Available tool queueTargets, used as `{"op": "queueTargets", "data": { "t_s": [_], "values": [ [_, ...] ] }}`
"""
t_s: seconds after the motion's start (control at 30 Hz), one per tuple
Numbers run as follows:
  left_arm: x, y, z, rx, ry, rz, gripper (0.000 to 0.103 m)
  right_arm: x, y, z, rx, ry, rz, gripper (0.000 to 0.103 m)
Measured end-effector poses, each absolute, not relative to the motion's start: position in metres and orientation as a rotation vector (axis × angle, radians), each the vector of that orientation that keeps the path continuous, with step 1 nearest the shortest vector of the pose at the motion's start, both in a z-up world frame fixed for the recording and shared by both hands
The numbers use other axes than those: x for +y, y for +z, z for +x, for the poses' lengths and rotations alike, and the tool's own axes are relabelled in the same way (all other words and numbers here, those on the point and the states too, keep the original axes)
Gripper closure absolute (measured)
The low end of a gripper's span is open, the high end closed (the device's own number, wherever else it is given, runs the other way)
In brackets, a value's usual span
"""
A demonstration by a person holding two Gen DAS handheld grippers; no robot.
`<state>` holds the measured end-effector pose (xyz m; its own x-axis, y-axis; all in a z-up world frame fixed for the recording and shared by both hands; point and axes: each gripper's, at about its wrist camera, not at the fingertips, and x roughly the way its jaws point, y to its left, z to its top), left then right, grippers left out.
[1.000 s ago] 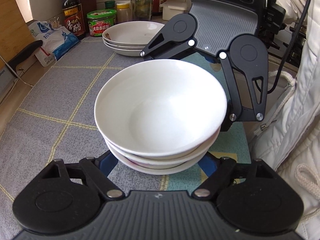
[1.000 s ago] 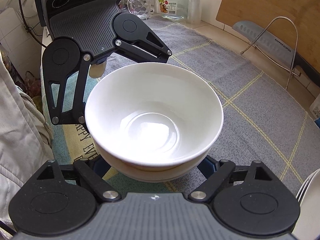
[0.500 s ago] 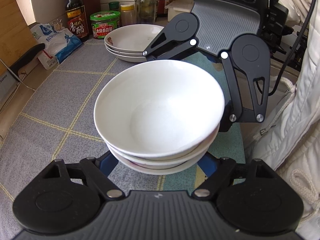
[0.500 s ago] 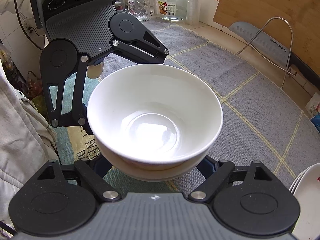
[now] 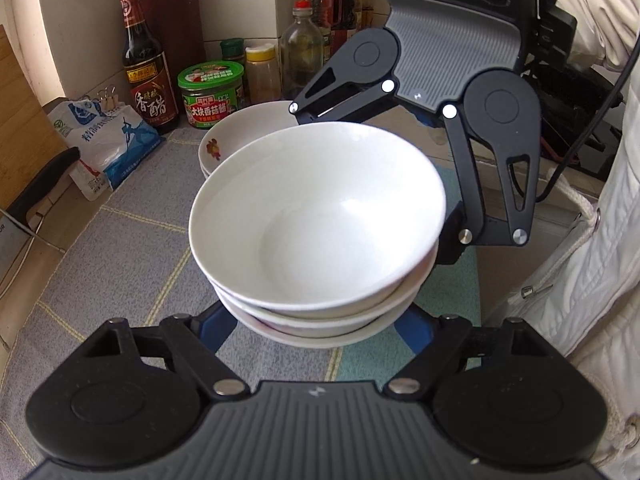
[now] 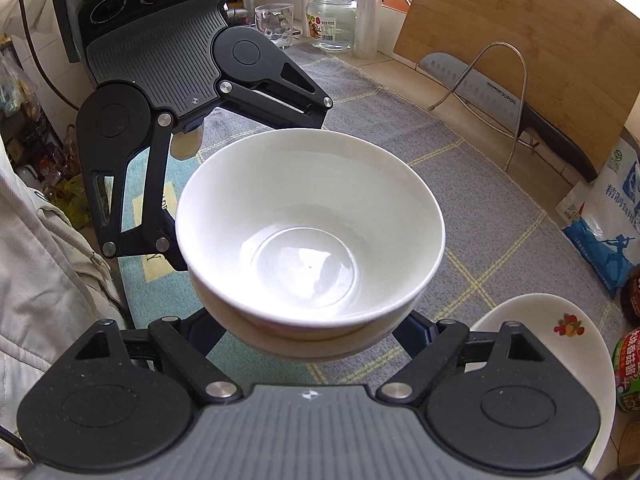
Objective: Organize plates and bowls
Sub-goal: 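Lift and carry the bowl stack with both tools onto the flower-print plate stack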
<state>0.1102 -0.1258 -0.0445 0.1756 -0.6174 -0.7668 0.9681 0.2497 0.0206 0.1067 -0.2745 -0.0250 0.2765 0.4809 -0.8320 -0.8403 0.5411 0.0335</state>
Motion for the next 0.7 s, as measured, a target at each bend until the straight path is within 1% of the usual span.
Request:
{"op": "queueTargets", "data": {
  "t_s": [0.3, 0.7],
  "values": [
    [-0.182, -0.037, 0.117, 0.659, -1.220, 0.621, 0.019, -0.331, -0.013, 0.113, 0.881, 0.867, -0.474, 0.012],
    [-0.239, -0.043, 0.147, 0.602, -1.246, 0.682, 0.019, -0.383, -0.018, 0.132, 0.871, 0.764, -0.492, 0.012]
  ]
}}
